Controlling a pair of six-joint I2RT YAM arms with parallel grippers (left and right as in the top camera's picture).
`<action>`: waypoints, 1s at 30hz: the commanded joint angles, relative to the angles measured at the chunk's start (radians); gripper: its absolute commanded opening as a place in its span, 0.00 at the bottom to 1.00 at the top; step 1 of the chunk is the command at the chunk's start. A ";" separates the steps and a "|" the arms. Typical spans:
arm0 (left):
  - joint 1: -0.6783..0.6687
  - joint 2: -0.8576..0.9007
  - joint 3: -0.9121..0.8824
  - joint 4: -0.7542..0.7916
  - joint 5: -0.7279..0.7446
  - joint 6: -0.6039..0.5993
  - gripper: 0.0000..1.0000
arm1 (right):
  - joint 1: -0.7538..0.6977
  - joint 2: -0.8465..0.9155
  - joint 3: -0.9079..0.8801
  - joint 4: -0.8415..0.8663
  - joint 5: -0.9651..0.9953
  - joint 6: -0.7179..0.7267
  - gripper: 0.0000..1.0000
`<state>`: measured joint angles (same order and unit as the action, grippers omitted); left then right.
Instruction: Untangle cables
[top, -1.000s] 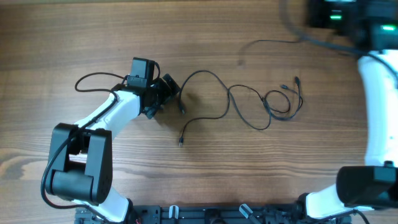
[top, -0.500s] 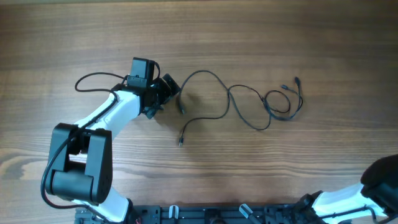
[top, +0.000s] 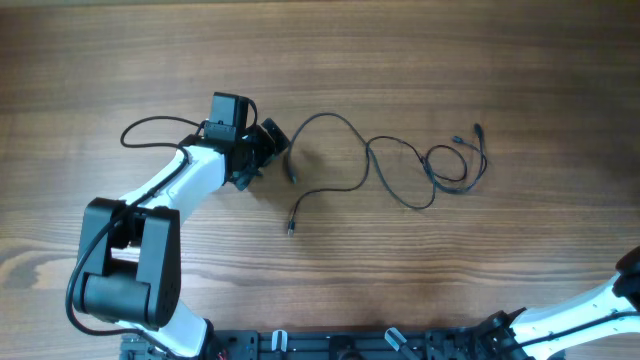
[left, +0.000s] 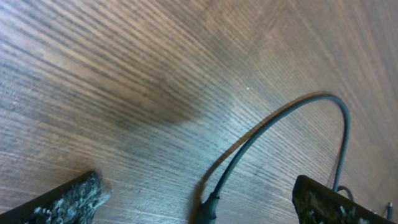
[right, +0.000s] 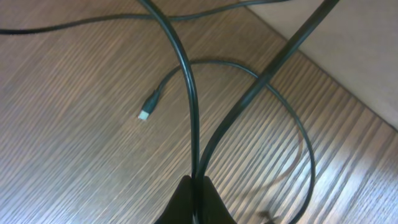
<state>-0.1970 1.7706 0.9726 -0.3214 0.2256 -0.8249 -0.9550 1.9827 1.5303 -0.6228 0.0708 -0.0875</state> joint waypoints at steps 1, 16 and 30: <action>0.003 -0.015 -0.007 0.023 0.013 0.005 1.00 | 0.002 0.020 -0.002 0.020 -0.019 0.011 0.05; 0.037 -0.737 -0.003 -0.230 -0.134 0.456 1.00 | 0.002 -0.048 0.000 -0.024 -0.019 0.061 1.00; 0.037 -1.196 -0.004 -0.636 -0.358 0.459 1.00 | 0.104 -0.329 -0.001 -0.301 -0.645 0.270 1.00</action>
<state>-0.1623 0.5907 0.9714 -0.9401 -0.0860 -0.3855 -0.9230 1.7012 1.5269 -0.8185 -0.4007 0.1356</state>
